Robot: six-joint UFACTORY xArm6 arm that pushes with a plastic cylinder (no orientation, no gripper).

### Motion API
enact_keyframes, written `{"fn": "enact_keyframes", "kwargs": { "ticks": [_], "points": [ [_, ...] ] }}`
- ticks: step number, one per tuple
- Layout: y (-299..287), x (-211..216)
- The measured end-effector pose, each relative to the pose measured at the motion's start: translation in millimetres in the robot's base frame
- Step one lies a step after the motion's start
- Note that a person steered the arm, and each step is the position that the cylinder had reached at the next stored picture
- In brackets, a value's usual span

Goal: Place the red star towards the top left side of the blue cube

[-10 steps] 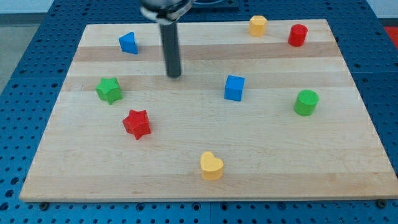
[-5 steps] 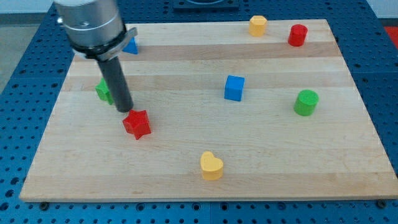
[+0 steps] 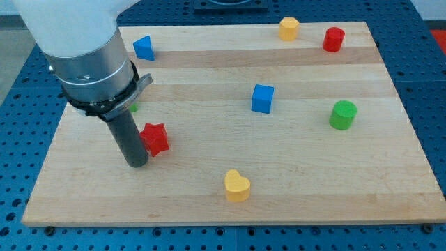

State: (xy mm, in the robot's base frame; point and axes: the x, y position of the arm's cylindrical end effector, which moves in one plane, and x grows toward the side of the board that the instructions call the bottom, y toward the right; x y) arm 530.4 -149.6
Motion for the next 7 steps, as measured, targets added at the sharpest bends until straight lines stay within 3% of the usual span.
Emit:
{"fn": "enact_keyframes", "kwargs": {
  "ticks": [3,7],
  "points": [
    [33.6,-22.9],
    [5.1,-71.6]
  ]
}}
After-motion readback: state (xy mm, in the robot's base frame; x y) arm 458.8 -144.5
